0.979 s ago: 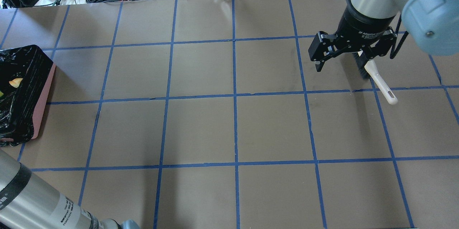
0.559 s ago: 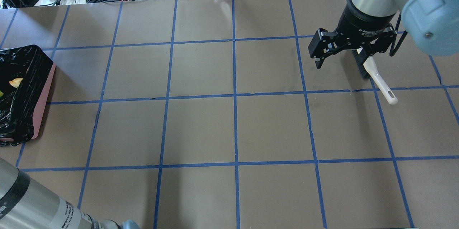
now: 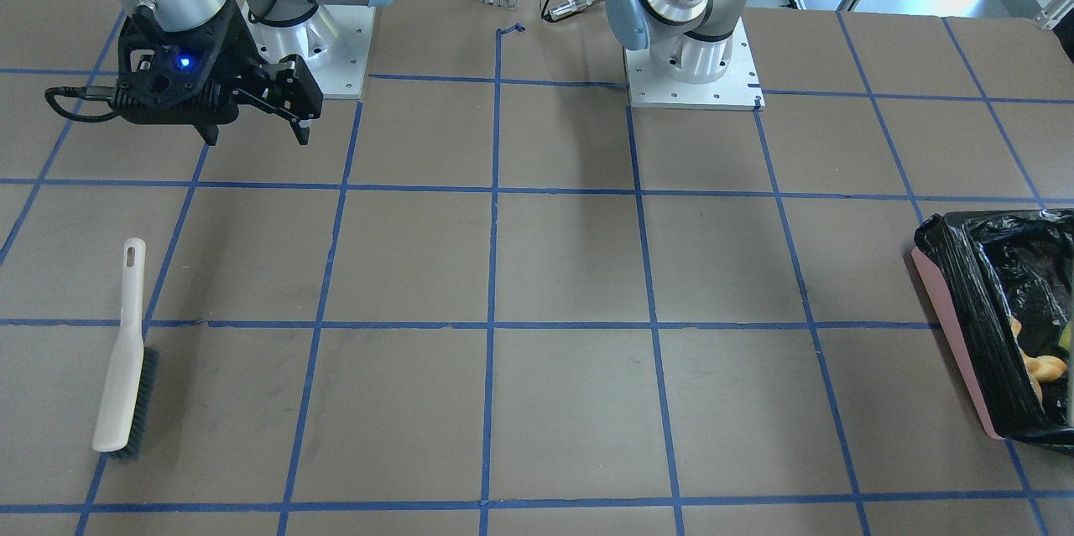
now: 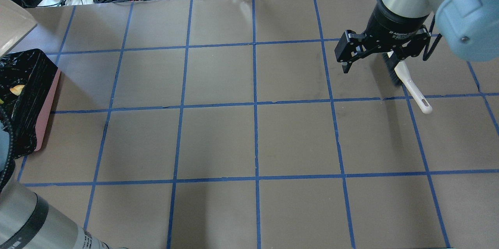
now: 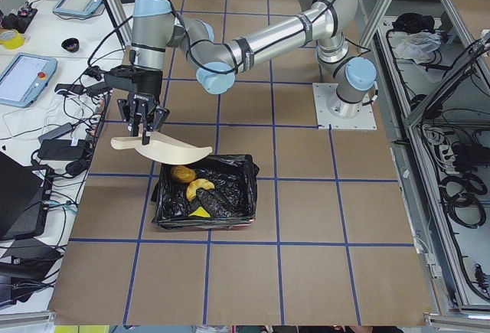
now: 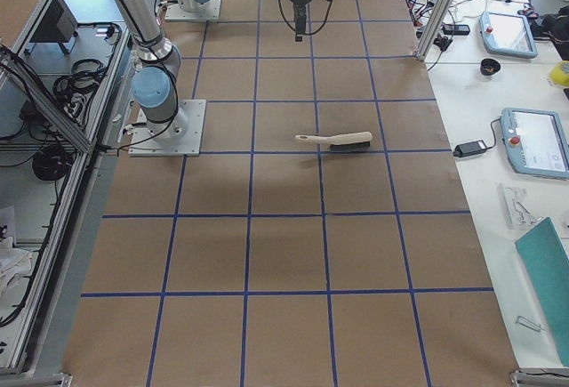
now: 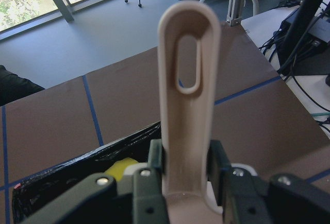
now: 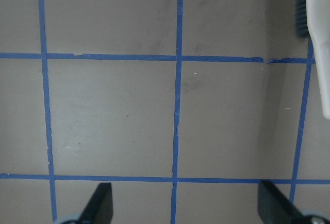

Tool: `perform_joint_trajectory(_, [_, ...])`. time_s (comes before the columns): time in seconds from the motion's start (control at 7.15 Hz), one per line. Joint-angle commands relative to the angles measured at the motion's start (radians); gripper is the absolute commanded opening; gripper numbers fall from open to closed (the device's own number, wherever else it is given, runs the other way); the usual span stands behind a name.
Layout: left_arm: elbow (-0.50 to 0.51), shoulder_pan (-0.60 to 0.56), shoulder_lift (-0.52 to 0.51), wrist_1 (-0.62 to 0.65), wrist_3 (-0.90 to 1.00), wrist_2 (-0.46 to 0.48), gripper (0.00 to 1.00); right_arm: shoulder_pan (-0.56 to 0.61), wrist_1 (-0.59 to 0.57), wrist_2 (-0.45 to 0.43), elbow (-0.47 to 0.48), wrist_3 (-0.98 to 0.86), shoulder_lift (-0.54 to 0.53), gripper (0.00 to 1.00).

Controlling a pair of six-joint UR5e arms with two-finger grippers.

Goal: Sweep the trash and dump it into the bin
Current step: 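Swing the beige dustpan away from the black bin with the left gripper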

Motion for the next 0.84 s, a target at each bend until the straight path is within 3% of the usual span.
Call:
perform_joint_trajectory(0.0, [-0.016, -0.078, 0.007, -0.131, -0.165, -0.110, 0.00, 0.000, -0.004, 0.004, 0.005, 0.003, 0.005, 1.00])
perform_joint_trajectory(0.14, [-0.028, -0.111, 0.003, -0.160, -0.204, -0.134, 0.00, 0.000, -0.001, 0.000, -0.003, 0.003, -0.002, 1.00])
perform_joint_trajectory(0.28, [-0.056, -0.135, -0.005, -0.163, -0.268, -0.228, 0.00, 0.000, -0.004, 0.003, -0.005, 0.003, -0.001, 1.00])
perform_joint_trajectory(0.7, [-0.116, -0.185, -0.049, -0.173, -0.432, -0.386, 0.00, 0.000, -0.029, 0.003, 0.005, 0.002, -0.003, 1.00])
